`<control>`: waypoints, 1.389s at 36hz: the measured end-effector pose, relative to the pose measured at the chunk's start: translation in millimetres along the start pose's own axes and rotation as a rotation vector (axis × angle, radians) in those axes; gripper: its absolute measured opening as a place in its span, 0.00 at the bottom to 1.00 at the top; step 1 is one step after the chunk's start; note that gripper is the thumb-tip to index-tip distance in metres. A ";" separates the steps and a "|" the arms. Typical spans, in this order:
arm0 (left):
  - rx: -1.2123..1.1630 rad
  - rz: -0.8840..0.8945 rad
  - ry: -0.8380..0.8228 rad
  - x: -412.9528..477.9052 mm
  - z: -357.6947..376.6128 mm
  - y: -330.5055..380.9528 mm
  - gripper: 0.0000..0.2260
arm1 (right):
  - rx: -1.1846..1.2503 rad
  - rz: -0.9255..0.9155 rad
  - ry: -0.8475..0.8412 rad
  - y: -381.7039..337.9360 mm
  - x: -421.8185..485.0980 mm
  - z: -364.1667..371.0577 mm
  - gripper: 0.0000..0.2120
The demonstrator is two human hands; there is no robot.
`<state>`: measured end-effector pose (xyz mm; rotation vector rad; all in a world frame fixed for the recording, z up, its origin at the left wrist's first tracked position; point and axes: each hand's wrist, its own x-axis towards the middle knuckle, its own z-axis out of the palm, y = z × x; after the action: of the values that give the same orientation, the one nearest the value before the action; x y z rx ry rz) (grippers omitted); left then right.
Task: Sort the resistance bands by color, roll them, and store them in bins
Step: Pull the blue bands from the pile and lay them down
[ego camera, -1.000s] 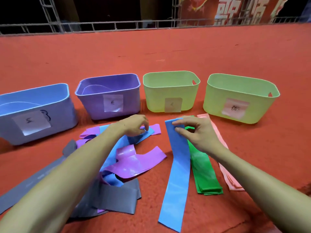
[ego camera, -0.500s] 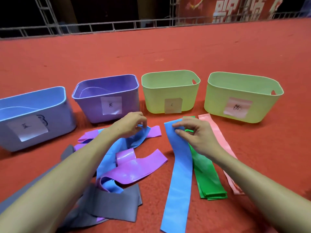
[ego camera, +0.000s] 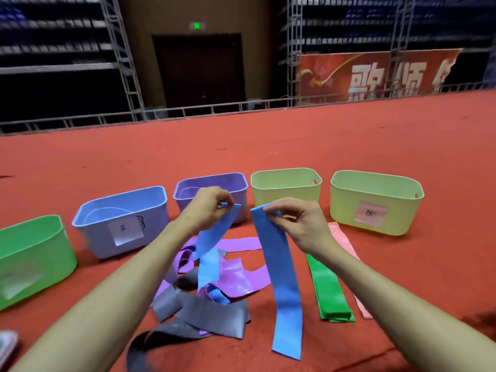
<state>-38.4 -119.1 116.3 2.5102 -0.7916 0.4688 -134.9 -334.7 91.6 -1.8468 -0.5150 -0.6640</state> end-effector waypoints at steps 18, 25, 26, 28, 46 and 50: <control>-0.628 -0.057 0.196 -61.3 -53.8 78.8 0.12 | 0.124 0.041 0.069 -55.0 -0.2 24.4 0.21; -0.673 -0.043 0.204 -70.7 -54.0 87.9 0.11 | 0.182 0.066 0.073 -57.8 -3.4 16.7 0.18; -0.686 -0.041 0.202 -71.8 -54.1 89.7 0.10 | 0.179 0.068 0.076 -57.3 -3.4 15.8 0.17; -0.718 -0.036 0.204 -73.4 -54.2 93.3 0.09 | 0.174 0.070 0.079 -57.7 -3.9 14.3 0.16; -0.846 -0.081 0.229 -80.9 -43.3 101.7 0.09 | 0.066 -0.013 0.096 -59.1 -10.6 8.8 0.19; -0.863 -0.084 0.207 -83.4 -43.4 103.6 0.07 | 0.082 -0.013 0.102 -58.7 -11.9 8.8 0.18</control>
<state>-173.6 -134.4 149.1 1.6562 -0.6206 0.2652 -178.8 -306.5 122.1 -1.7242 -0.4805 -0.7317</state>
